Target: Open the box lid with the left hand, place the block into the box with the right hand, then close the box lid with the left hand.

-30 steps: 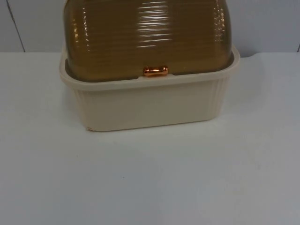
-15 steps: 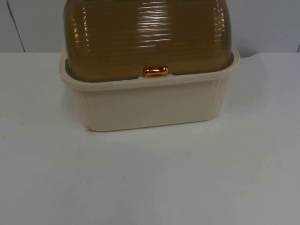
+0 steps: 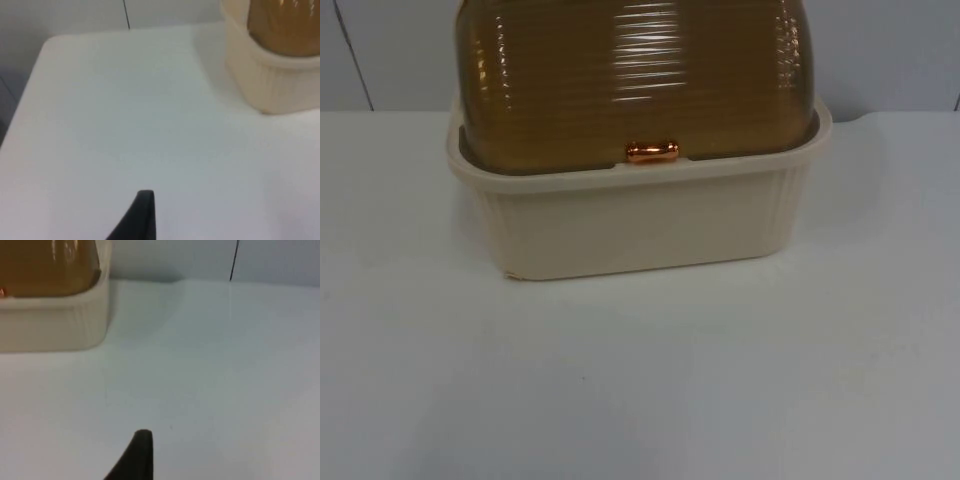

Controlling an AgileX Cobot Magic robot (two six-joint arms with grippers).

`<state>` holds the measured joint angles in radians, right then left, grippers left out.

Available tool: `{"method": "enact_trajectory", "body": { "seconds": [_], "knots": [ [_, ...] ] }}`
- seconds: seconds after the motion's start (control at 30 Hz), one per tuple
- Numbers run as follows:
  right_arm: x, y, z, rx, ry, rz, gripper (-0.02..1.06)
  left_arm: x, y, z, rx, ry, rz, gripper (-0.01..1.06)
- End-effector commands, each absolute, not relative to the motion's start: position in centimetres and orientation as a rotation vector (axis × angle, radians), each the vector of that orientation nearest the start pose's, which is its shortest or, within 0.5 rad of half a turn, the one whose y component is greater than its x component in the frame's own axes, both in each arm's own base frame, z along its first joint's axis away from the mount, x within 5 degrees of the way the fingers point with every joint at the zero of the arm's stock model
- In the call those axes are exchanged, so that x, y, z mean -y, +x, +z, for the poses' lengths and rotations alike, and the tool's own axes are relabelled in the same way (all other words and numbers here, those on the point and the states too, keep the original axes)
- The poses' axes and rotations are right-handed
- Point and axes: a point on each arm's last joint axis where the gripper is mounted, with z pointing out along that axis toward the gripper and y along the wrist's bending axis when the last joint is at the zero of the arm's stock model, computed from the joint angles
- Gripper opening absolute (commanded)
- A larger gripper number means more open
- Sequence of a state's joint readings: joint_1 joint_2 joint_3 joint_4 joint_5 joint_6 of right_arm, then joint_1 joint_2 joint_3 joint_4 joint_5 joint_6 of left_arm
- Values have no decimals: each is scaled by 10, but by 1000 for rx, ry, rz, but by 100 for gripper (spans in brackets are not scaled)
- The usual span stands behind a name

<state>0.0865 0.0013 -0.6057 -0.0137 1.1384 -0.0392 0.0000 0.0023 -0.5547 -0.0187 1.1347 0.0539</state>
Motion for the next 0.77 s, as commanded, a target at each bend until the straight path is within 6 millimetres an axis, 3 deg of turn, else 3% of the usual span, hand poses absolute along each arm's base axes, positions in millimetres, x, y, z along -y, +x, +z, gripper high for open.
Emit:
{"method": "enact_trajectory", "body": {
  "seconds": [0.0, 0.1, 0.73],
  "knots": [
    [3, -16, 292, -2034, -125, 10, 93, 1, -10, 282, -2053, 53, 12, 105],
    [3, -13, 284, -2062, -127, 9, 93, 1, -8, 280, -2053, 53, 12, 105],
    [2, -7, 280, -2045, -121, 19, 93, 1, -5, 274, -2065, 55, 16, 105]
  ]
}}
